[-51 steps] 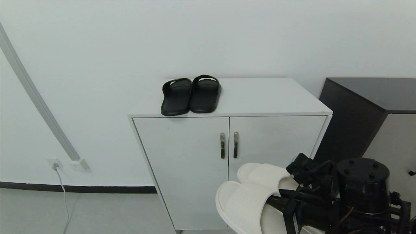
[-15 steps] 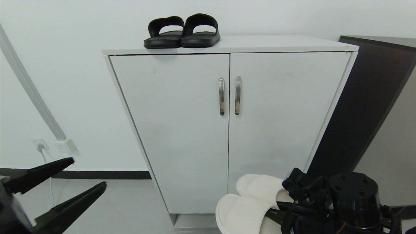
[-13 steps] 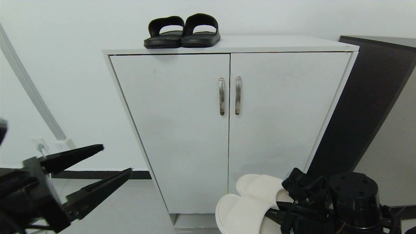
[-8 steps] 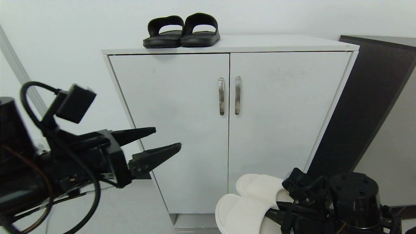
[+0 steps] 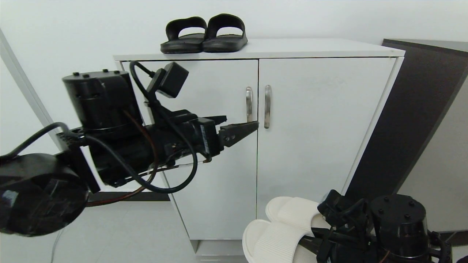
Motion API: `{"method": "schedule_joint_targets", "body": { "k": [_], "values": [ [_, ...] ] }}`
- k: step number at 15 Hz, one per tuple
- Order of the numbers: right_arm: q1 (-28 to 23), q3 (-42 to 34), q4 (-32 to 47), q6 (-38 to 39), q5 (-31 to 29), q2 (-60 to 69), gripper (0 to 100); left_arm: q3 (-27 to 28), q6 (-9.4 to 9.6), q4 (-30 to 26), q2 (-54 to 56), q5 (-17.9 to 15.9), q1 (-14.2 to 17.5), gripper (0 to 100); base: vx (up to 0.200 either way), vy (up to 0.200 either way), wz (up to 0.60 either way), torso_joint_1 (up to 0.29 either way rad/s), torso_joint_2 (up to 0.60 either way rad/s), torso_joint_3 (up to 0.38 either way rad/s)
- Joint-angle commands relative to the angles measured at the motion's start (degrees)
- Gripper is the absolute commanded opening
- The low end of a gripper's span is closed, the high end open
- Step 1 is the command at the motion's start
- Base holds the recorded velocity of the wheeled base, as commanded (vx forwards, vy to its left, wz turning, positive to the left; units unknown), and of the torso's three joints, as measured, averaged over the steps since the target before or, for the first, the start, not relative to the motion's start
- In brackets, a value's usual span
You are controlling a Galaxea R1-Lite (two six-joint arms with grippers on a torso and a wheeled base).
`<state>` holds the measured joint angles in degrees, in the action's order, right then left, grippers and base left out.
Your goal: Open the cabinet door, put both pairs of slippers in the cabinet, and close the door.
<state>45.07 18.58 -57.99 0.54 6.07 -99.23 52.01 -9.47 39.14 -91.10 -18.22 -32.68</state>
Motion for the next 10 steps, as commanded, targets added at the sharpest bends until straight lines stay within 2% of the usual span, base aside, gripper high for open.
{"method": "schedule_joint_targets", "body": {
  "k": [1,3,4,5,8,10],
  "values": [
    [0.02,-0.03,-0.02,0.08,0.08,-0.17,0,5.74,-1.69,-3.37,-4.0,-1.2,-1.95,100,0.0,0.0,0.0,0.0,0.0,0.0],
    [0.02,-0.03,-0.02,0.08,0.08,-0.17,0,8.82,-3.27,-7.15,-3.73,-5.77,-2.65,100,0.0,0.0,0.0,0.0,0.0,0.0],
    [0.02,0.05,-0.02,0.08,0.08,-0.35,0,12.24,-6.96,-7.94,-4.26,-8.76,-2.65,100,0.0,0.0,0.0,0.0,0.0,0.0],
    [0.02,0.05,-0.02,0.08,0.08,-0.61,0,15.06,-9.34,-8.03,-5.76,-9.9,-2.56,100,0.0,0.0,0.0,0.0,0.0,0.0],
    [0.02,0.05,-0.02,0.08,0.08,-0.79,0,21.38,-9.78,-10.05,-10.15,-10.08,-2.56,100,0.0,0.0,0.0,0.0,0.0,0.0],
    [0.02,0.05,-0.11,0.08,0.08,-0.96,0,22.0,-9.78,-10.05,-11.03,-9.72,-2.56,100,0.0,0.0,0.0,0.0,0.0,0.0]
  ]
}}
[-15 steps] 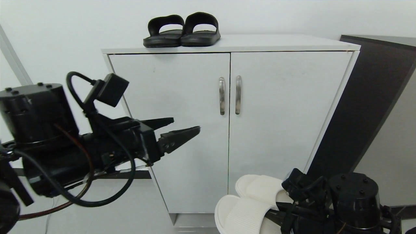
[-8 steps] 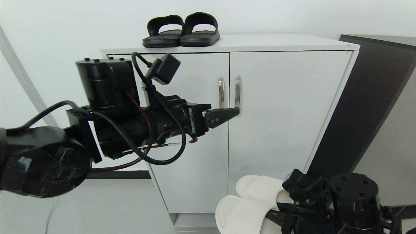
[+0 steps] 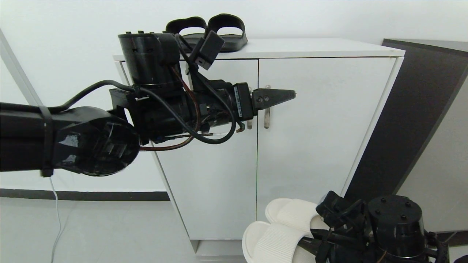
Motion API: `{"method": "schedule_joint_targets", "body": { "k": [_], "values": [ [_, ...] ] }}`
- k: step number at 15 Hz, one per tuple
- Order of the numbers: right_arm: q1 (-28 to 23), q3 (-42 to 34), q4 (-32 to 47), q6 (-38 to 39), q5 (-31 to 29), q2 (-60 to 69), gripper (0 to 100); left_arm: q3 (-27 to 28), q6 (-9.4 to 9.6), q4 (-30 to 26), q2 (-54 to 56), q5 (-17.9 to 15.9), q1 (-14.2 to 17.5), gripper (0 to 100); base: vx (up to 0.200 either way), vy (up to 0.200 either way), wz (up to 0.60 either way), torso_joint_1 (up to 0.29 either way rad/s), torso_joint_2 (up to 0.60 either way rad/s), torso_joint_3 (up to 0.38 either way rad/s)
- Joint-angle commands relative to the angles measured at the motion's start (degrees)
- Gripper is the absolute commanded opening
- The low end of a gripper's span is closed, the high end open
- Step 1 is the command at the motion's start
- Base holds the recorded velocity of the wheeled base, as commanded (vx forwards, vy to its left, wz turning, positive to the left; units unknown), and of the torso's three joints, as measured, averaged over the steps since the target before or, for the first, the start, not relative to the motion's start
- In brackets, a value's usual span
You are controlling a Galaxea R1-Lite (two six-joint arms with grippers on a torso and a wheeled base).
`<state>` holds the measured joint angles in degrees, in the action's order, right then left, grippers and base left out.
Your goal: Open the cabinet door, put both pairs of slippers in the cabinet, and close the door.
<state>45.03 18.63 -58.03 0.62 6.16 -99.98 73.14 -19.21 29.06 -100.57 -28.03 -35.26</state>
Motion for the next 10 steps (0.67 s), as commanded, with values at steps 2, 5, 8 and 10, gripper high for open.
{"method": "schedule_joint_targets", "body": {
  "k": [2,5,8,10],
  "values": [
    [0.14,0.01,0.02,-0.09,0.0,-0.22,0,0.6,0.05,0.03,-1.56,0.43,0.1,100,0.0,0.0,0.0,0.0,0.0,0.0],
    [0.06,0.01,0.02,-0.09,0.0,-0.31,0,0.68,0.14,-0.06,-2.17,3.77,0.1,100,0.0,0.0,0.0,0.0,0.0,0.0],
    [0.06,0.01,0.02,-0.09,0.0,-0.31,0,2.09,0.32,-0.06,-3.67,5.79,0.01,100,0.0,0.0,0.0,0.0,0.0,0.0],
    [0.06,0.01,0.02,-0.09,0.0,-0.31,0,2.88,0.32,-0.06,-4.63,7.46,0.01,100,0.0,0.0,0.0,0.0,0.0,0.0]
  ]
}}
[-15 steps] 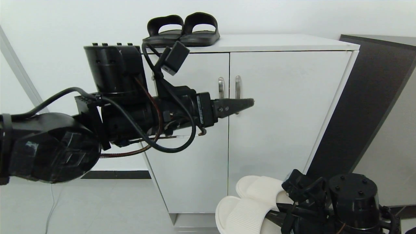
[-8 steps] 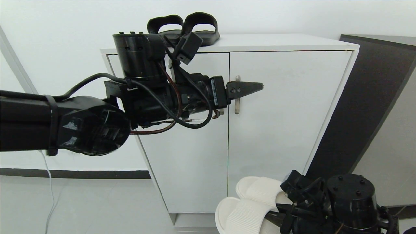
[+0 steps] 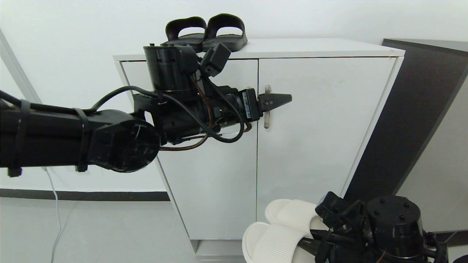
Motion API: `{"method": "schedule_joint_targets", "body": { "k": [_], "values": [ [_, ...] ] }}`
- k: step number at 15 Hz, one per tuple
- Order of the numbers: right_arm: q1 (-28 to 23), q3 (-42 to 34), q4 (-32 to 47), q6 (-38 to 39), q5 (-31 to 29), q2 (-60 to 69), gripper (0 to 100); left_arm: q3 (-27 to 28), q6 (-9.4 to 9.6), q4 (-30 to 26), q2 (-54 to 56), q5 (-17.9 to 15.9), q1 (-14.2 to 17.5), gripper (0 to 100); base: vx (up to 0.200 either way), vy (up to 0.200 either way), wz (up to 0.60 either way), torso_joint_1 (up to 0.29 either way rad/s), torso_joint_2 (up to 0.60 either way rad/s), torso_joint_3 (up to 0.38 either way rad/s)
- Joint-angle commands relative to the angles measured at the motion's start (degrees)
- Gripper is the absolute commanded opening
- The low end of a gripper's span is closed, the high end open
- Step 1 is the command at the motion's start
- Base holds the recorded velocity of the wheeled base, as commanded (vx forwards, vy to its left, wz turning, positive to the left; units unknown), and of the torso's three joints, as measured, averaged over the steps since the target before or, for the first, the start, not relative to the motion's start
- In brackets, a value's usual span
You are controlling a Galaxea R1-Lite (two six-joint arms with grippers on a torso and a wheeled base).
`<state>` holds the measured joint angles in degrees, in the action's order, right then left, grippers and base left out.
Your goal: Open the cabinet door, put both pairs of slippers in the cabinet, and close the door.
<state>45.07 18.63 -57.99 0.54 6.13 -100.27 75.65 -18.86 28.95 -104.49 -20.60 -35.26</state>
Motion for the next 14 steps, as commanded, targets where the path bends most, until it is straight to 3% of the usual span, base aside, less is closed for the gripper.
{"method": "schedule_joint_targets", "body": {
  "k": [1,7,8,12,14],
  "values": [
    [0.02,0.01,-0.02,-0.01,0.02,-0.1,0,1.16,0.05,0.05,-1.77,0.48,0.01,100,0.0,0.0,0.0,0.0,0.0,0.0],
    [0.02,0.01,-0.02,-0.01,0.02,-0.54,0,4.85,0.05,0.05,-5.82,1.79,0.01,100,0.0,0.0,0.0,0.0,0.0,0.0],
    [0.11,0.01,-0.02,0.08,0.02,-0.46,0,4.85,0.05,0.05,-5.99,1.79,0.01,0,0.0,0.0,0.0,0.0,0.0,0.0],
    [0.11,-1.84,-0.46,-0.01,5.12,0.25,0,4.15,-0.04,0.14,-5.2,1.88,0.01,0,0.0,0.0,0.0,0.0,0.0,0.0],
    [0.11,-4.3,-3.27,-0.45,7.75,0.69,0,1.25,-0.04,0.31,-3.27,1.79,0.01,0,0.0,0.0,0.0,0.0,0.0,0.0]
  ]
}}
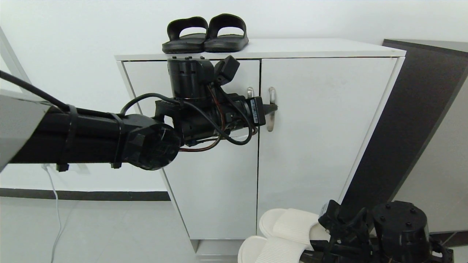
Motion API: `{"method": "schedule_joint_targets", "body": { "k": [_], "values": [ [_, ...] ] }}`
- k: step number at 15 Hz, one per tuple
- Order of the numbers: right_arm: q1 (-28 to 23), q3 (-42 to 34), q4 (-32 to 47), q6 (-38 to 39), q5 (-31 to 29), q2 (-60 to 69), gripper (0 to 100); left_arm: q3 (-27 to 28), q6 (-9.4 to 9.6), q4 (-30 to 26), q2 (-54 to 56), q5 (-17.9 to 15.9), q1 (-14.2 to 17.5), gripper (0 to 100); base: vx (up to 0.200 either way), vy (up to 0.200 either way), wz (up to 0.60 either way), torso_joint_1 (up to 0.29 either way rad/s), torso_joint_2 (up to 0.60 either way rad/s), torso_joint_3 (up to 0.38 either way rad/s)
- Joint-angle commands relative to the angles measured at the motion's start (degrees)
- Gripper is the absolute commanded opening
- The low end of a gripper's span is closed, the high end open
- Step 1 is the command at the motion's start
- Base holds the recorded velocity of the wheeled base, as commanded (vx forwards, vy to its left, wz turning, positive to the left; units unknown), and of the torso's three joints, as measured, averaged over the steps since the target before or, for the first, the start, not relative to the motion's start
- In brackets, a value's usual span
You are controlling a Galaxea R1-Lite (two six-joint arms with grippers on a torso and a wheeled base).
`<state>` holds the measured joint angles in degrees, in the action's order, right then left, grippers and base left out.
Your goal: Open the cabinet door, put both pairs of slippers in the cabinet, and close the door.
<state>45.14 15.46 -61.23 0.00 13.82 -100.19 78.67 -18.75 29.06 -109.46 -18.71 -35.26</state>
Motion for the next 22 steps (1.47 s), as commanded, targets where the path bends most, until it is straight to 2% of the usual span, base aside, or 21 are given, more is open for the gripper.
{"method": "schedule_joint_targets", "body": {
  "k": [1,7,9,11,13,15,18,22],
  "values": [
    [-0.05,-3.33,-2.93,-1.85,2.79,0.61,0,-3.61,-0.15,0.38,3.02,-0.1,-0.16,0,0.0,0.0,0.0,0.0,0.0,0.0],
    [-0.05,-5.44,-4.33,-4.39,4.72,0.35,0,-14.68,-0.41,1.17,13.04,-0.1,-4.38,0,0.0,0.0,0.0,0.0,0.0,0.0],
    [-0.05,-5.7,-4.25,-5.62,4.72,0.26,0,-18.72,-0.5,1.26,17.26,-0.36,-4.74,0,0.0,0.0,0.0,0.0,0.0,0.0],
    [-0.05,-5.61,-4.33,-5.62,4.63,-0.26,0,-20.48,-0.59,1.35,18.84,-0.45,-4.3,0,0.0,0.0,0.0,0.0,0.0,0.0],
    [-0.05,-5.61,-4.33,-5.62,4.63,-0.35,0,-20.92,-1.73,4.16,17.44,-0.62,-2.01,0,0.0,0.0,0.0,0.0,0.0,0.0],
    [0.03,-5.61,-4.33,-5.71,4.63,-0.35,0,-20.66,-4.1,7.32,14.45,-1.68,0.45,0,0.0,0.0,0.0,0.0,0.0,0.0],
    [0.03,-5.61,-4.33,-5.62,4.72,-0.53,0,-19.43,-4.54,11.1,9.88,-3.44,3.09,0,0.0,0.0,0.0,0.0,0.0,0.0],
    [0.03,-5.7,-4.33,-5.71,4.72,-1.32,0,-12.57,-4.81,11.19,3.73,-3.52,3.18,0,0.0,0.0,0.0,0.0,0.0,0.0]
  ]
}}
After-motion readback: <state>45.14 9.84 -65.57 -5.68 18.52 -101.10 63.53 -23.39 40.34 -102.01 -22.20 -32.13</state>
